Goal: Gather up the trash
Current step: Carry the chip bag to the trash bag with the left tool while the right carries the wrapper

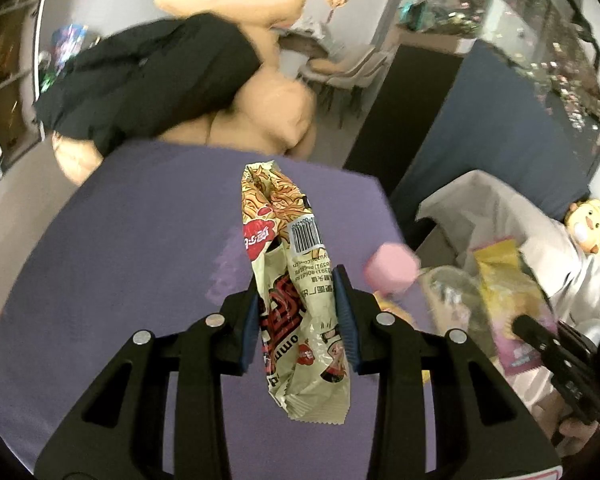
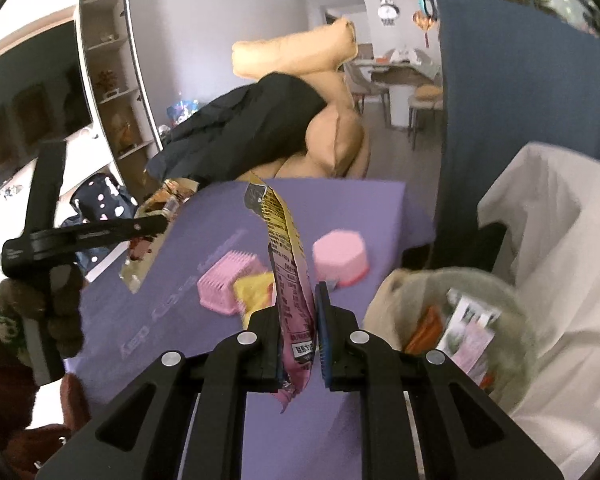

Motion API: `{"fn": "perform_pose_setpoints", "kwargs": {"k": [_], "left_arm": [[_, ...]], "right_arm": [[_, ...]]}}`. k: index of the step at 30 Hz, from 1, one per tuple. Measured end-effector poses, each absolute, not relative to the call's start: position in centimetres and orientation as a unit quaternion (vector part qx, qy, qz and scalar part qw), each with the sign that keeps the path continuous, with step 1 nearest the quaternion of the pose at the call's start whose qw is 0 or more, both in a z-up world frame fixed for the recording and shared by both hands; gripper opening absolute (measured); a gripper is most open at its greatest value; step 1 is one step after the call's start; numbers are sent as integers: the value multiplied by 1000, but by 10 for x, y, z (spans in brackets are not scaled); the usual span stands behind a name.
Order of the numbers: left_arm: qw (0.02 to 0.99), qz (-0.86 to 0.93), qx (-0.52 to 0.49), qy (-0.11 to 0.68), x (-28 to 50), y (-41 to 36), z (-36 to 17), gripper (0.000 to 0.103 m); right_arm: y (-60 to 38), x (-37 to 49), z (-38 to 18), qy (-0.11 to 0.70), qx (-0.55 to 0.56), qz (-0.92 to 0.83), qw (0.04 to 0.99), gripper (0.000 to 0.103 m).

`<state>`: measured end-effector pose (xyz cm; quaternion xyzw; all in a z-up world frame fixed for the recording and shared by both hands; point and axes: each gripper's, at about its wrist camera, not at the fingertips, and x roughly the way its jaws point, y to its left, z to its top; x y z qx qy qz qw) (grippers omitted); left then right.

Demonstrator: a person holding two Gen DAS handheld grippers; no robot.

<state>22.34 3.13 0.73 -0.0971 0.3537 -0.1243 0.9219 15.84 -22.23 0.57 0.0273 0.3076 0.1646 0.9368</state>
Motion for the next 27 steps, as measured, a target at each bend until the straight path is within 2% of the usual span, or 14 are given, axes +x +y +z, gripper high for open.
{"fn": "perform_pose_setpoints", "kwargs": {"k": [6,11,27], "left_arm": [[931,-168,-70,315,218,-21,47,33],[928,-203,-53,308,219,-69,53,33],[890,-281,-26,359,236,-193,4,33]], "right_arm": [[-245,161,29,280,17,138,950,14],[-279,161,43,262,13,101,960,14],[-378,152,20,264,45,9,964,14]]}}
